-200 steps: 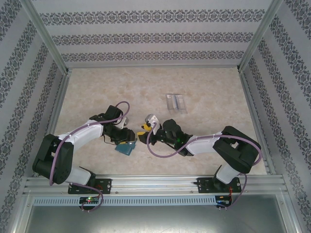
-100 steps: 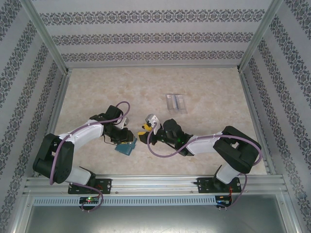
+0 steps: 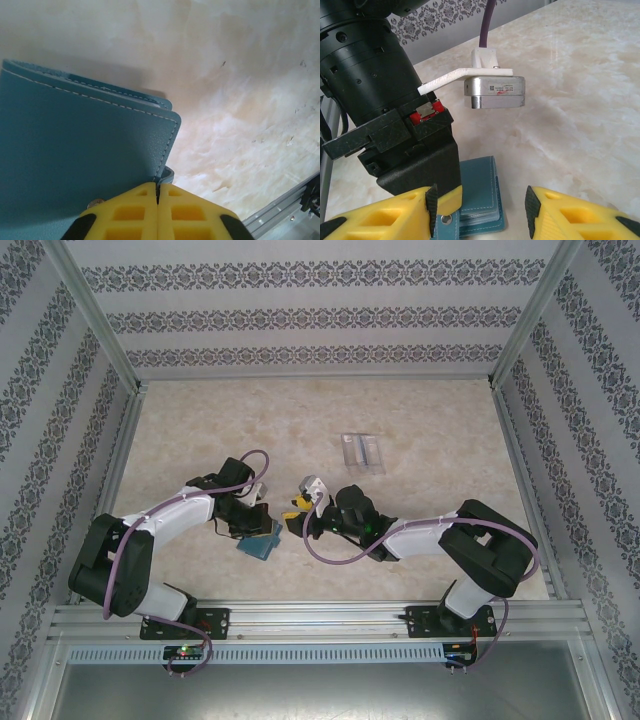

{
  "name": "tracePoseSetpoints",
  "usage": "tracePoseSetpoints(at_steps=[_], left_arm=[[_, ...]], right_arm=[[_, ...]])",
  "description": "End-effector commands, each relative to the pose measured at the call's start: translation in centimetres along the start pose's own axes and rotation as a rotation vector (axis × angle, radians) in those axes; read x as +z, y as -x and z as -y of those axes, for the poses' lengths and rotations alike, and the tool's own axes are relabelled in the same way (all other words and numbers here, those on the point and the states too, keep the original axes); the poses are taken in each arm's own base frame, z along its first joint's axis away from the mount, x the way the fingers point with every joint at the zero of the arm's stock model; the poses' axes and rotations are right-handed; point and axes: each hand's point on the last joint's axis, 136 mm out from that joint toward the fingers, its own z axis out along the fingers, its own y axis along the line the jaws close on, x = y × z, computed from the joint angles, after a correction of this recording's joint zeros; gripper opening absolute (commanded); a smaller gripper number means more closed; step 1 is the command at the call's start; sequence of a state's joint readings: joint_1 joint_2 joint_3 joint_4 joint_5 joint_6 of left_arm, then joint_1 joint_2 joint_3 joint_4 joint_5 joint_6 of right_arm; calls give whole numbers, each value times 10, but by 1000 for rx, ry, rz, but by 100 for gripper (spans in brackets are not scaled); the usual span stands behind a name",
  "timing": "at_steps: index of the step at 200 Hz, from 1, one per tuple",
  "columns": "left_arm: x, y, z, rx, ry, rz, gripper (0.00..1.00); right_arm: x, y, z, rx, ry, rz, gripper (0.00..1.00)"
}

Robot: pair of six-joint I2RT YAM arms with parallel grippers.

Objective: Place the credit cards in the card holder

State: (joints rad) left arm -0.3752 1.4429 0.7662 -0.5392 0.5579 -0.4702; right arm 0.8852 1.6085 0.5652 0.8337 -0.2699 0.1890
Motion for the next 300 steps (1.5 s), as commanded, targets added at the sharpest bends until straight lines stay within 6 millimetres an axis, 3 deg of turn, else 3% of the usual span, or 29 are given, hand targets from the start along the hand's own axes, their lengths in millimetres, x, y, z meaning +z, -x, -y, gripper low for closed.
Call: tracePoseSetpoints(at_steps=[1, 32, 54, 79, 85, 96, 120, 134, 148, 213, 249, 300], left_arm=[[-2, -2, 11, 39, -36, -14, 1], [-6, -1, 13, 35, -32, -1, 0], [-9, 3, 10, 27, -16, 29, 0], [-7, 9, 11, -2, -34, 54, 0], [-6, 10, 11, -12, -39, 59, 0], [-4, 13, 11, -33, -53, 70, 0], [-1, 20, 6, -66, -42, 92, 0], [-1, 25, 4, -70, -21, 106, 0], [-2, 31, 1, -70, -1, 114, 0], [1, 28, -5, -103, 0, 128, 0], [-3, 28, -5, -103, -2, 140, 0], [-4, 30, -5, -105, -3, 145, 0]], right_arm=[[-4, 2, 6, 39, -31, 8, 51], [-3, -12, 14, 221, -104, -28, 47], [-6, -26, 5, 388, -127, -45, 47], [-16, -41, 13, 810, -223, -4, 47], [-15, -55, 13, 954, -253, -47, 47], [-7, -65, 1, 1127, -224, -100, 46], [15, -73, -33, 1322, -144, -116, 48], [23, -77, -49, 1354, -127, -137, 46], [28, -77, -53, 1376, -121, -120, 45], [42, -79, -48, 1346, -113, -94, 40], [48, -80, -44, 1315, -120, -114, 28], [58, -89, -41, 1325, -124, -148, 28]])
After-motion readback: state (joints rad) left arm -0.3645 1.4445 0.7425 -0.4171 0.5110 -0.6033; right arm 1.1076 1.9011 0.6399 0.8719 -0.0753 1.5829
